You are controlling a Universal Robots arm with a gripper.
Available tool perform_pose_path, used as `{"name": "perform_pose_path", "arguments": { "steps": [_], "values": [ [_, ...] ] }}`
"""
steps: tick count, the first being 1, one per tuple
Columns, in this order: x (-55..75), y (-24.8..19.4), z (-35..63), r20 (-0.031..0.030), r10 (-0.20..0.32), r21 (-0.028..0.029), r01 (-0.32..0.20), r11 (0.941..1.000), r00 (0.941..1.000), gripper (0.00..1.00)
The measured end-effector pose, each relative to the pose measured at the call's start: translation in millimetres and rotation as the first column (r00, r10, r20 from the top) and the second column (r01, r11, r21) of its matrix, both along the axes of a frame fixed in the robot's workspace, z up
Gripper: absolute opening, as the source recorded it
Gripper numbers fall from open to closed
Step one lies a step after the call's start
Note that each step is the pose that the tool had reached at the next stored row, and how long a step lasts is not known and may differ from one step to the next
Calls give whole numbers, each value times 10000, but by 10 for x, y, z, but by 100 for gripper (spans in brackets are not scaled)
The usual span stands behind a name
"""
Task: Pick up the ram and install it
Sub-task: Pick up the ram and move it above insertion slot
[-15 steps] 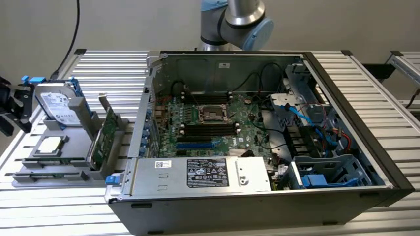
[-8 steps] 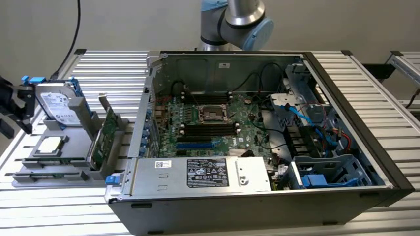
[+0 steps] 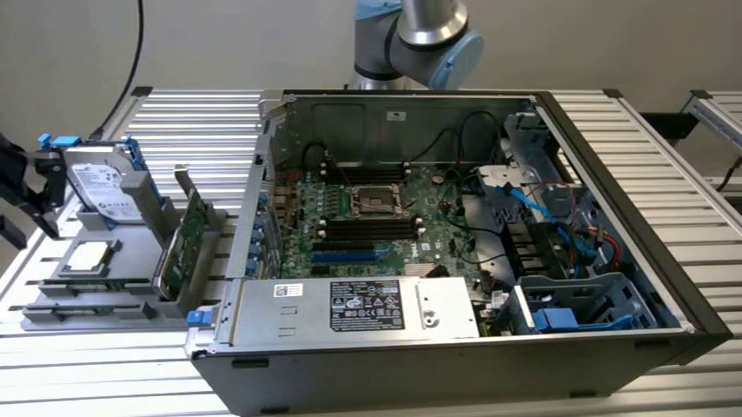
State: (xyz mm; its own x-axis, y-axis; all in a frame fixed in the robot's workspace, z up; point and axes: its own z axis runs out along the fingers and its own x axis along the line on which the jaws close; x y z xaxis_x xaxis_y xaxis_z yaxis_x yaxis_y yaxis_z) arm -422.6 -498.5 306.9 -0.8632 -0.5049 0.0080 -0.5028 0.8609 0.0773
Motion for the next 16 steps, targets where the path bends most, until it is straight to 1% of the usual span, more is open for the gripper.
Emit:
{"name": "perform_pose_path", "arguments": {
  "steps": [2,4,6,8,12,14,16],
  "values": [
    [0,0,-13,1,376,14,-376,9993,9993,36],
    [0,0,-27,3,736,31,-736,9973,9973,36],
    [0,0,-40,5,1094,46,-1094,9940,9940,36],
    [0,0,-53,7,1451,57,-1451,9894,9894,36],
    [0,0,-83,17,2173,93,-2173,9761,9761,36],
    [0,0,-97,23,2518,114,-2518,9677,9678,36],
    [0,0,-113,31,2881,139,-2881,9575,9576,36]
  ]
}}
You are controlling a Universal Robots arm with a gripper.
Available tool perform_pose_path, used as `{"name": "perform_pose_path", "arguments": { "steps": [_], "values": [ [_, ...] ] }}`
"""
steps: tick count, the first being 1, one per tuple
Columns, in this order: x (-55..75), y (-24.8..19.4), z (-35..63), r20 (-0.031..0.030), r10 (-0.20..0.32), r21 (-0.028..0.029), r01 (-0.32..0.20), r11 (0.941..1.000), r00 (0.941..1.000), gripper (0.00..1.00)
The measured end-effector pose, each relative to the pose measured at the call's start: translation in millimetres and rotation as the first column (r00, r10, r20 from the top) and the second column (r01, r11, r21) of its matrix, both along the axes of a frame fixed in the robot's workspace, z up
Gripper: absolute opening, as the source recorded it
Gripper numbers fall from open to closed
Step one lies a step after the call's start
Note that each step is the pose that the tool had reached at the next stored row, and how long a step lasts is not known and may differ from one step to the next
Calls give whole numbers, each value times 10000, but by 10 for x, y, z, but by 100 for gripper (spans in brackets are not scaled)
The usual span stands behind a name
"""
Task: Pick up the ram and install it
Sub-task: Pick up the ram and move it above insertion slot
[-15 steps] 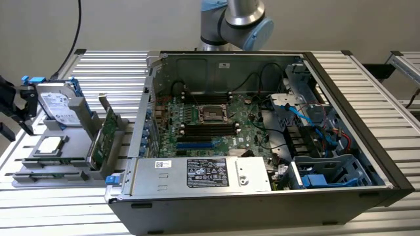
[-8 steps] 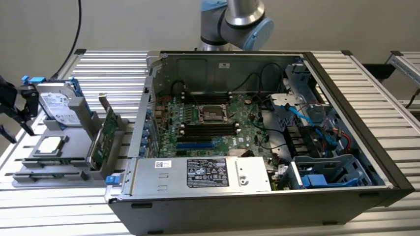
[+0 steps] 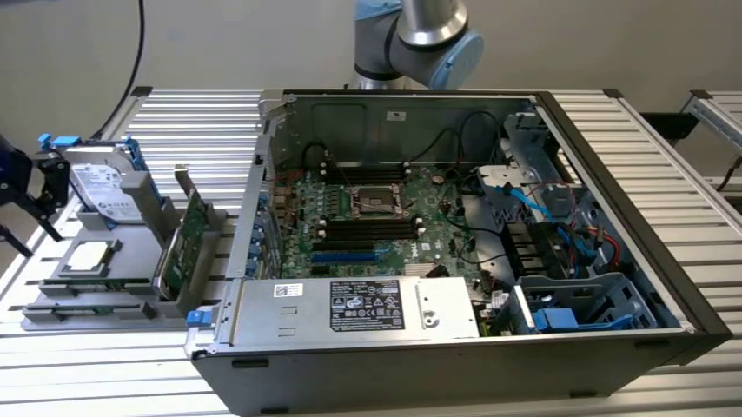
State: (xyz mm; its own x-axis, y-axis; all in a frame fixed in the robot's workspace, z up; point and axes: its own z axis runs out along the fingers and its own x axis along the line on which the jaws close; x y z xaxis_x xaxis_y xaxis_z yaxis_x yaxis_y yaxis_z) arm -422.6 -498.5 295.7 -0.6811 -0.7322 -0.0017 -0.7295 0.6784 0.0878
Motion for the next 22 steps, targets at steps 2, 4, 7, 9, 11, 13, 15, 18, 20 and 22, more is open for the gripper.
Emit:
{"name": "perform_pose_path", "arguments": {
  "steps": [2,4,7,9,11,13,15,18,20,22],
  "values": [
    [0,0,-15,1,365,28,-365,9993,9993,36],
    [0,0,-30,4,724,53,-724,9974,9974,36],
    [-1,0,-53,10,1266,87,-1266,9919,9920,36],
    [-1,0,-68,14,1622,107,-1622,9867,9868,36],
    [0,0,-85,21,1992,129,-1992,9799,9800,36],
    [-1,0,-103,24,2337,140,-2337,9722,9723,36],
    [0,0,-122,30,2685,148,-2685,9632,9633,36],
    [0,0,-151,38,3213,156,-3213,9469,9470,36],
    [0,0,-167,47,3550,158,-3550,9347,9349,36],
    [0,0,-185,63,3898,155,-3899,9207,9209,36]
  ]
}}
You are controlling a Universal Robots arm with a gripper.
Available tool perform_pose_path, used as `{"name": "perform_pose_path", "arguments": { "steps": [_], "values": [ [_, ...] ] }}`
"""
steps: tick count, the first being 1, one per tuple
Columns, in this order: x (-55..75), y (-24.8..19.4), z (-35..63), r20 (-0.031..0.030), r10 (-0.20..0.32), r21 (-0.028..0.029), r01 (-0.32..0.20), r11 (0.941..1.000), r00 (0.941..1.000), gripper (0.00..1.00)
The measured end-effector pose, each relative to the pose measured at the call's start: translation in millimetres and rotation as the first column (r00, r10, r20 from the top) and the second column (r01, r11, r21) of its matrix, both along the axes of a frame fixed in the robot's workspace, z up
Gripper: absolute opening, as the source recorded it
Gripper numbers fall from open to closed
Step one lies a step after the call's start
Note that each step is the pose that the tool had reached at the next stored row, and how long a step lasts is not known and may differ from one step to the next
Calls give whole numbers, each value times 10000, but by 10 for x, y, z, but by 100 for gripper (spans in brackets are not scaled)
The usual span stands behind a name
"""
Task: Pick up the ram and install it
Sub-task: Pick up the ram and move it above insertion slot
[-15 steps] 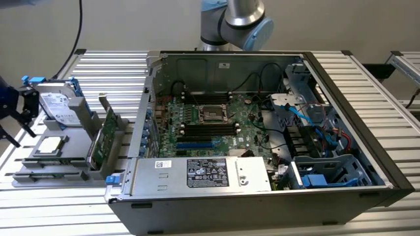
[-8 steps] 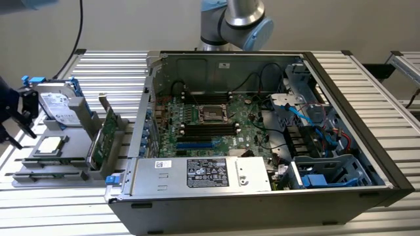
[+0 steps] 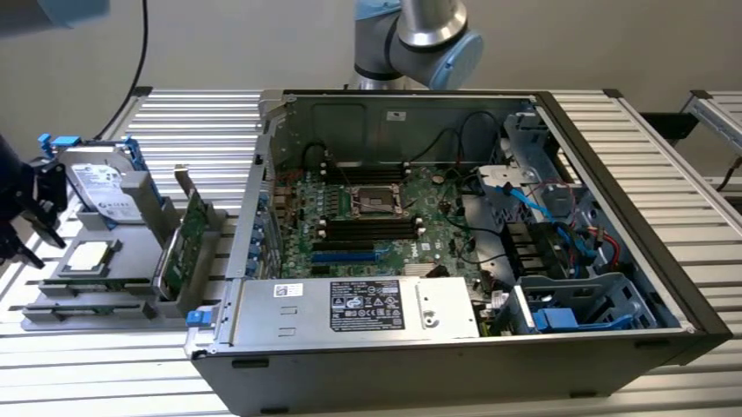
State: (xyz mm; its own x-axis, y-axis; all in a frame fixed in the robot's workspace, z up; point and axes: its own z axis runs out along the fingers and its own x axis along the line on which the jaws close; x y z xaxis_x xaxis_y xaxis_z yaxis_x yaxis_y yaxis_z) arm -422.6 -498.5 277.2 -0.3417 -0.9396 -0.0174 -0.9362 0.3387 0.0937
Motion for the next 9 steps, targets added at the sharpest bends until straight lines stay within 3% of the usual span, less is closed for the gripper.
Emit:
{"name": "perform_pose_path", "arguments": {
  "steps": [2,7,9],
  "values": [
    [0,0,-16,32,351,2,-351,9994,9994,36],
    [1,0,-53,191,1138,-5,-1139,9935,9933,36],
    [0,-2,-67,216,1411,-9,-1411,9900,9898,36]
  ]
}}
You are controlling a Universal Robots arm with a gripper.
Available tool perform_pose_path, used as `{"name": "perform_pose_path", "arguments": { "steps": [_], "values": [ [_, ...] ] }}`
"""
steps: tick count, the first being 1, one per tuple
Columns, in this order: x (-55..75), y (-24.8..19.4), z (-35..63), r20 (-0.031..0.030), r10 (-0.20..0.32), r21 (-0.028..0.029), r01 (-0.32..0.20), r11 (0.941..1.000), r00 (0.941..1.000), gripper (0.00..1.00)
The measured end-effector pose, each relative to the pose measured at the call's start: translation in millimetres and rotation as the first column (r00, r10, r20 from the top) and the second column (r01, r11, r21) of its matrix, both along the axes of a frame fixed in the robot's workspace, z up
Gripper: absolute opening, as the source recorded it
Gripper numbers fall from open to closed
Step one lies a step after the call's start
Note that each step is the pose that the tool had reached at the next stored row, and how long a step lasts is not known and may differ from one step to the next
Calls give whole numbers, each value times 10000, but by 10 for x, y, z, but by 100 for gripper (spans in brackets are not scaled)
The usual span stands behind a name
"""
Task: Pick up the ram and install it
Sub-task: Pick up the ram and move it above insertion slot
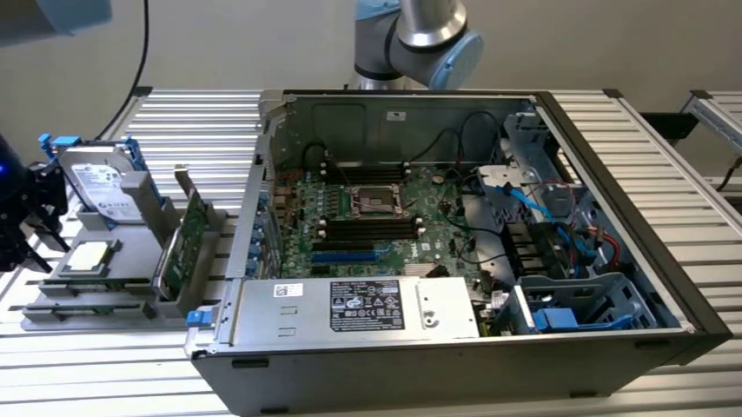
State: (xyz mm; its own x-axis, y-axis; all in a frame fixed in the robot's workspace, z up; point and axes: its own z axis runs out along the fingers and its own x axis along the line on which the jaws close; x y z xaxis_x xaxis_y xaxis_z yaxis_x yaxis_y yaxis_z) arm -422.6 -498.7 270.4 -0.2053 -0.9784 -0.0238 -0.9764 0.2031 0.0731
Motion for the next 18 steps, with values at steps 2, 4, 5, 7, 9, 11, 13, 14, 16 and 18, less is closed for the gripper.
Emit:
{"name": "perform_pose_path", "arguments": {
  "steps": [2,4,5,7,9,11,13,14,16,18],
  "values": [
    [-1,-2,-17,10,265,0,-265,9996,9996,36],
    [-2,-4,-39,10,510,2,-510,9987,9987,36],
    [-1,-7,-55,10,636,5,-636,9980,9980,36],
    [-1,-12,-87,11,845,9,-845,9964,9964,36],
    [0,-21,-116,12,1020,10,-1020,9948,9948,36],
    [-1,-32,-144,10,1172,9,-1172,9931,9931,36],
    [0,-43,-179,10,1305,9,-1305,9915,9915,36],
    [0,-50,-197,9,1366,8,-1366,9906,9906,36],
    [-1,-69,-229,11,1432,11,-1432,9897,9897,36],
    [0,-98,-256,15,1456,33,-1456,9893,9893,36]
  ]
}}
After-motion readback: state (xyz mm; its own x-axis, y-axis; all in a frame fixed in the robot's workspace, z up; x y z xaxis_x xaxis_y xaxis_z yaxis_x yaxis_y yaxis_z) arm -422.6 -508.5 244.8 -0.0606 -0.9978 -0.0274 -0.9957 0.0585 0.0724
